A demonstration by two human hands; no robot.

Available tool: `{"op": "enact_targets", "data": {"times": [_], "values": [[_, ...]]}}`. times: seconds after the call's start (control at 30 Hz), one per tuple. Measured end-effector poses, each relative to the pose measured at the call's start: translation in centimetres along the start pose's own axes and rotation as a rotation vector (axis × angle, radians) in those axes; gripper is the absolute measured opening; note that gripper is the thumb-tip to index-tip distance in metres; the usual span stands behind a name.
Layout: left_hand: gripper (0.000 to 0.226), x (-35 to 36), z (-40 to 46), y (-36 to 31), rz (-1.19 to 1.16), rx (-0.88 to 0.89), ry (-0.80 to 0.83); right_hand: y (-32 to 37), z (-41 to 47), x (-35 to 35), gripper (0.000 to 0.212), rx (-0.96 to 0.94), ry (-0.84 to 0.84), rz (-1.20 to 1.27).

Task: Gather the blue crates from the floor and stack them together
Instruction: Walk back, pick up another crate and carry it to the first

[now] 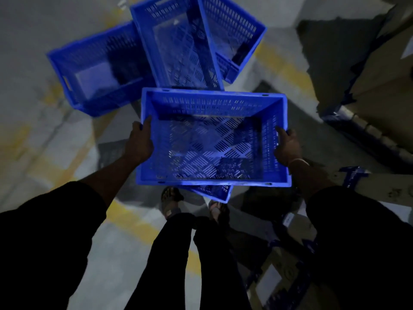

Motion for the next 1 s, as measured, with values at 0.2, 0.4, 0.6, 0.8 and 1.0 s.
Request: {"op": "enact_targets", "data": {"times": [0.2,0.4,0.6,0.8,1.0], "values": [[0.076,-11.3,-8.8,0.9,0.084,0.009,-0.028,7.4,-8.3,-7.8,0.073,-0.092,-0.038,-0.007],[0.074,-17.1,-18.4,2.8,0.078,-0.106,-0.138,13.8,-13.7,-11.4,0.063,-0.295,-0.110,-0.014],[0.067,-17.0,-27.5,6.1,-0.006,-0.277,-0.265,19.7,-15.9,-10.7,0.060,-0.510,-0.059,-0.034],[0.054,-16.5,-36.5,8.1,-0.154,-0.494,-0.460,26.3,-16.8,-8.5,0.058,-0.673,0.037,-0.072],[0.051,-15.9,-44.4,9.8,-0.258,-0.716,-0.533,33.9,-19.3,-5.4,0.056,-0.803,0.144,-0.082]]}}
Point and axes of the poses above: each hand's wrist, its own z-axis towards the middle knuckle, its own x-axis out of the palm, y = z × x, the point moved 4 cm from there along z, towards the middle knuckle, and after that the axes turned 11 degrees about z, right-handed, at the moved point
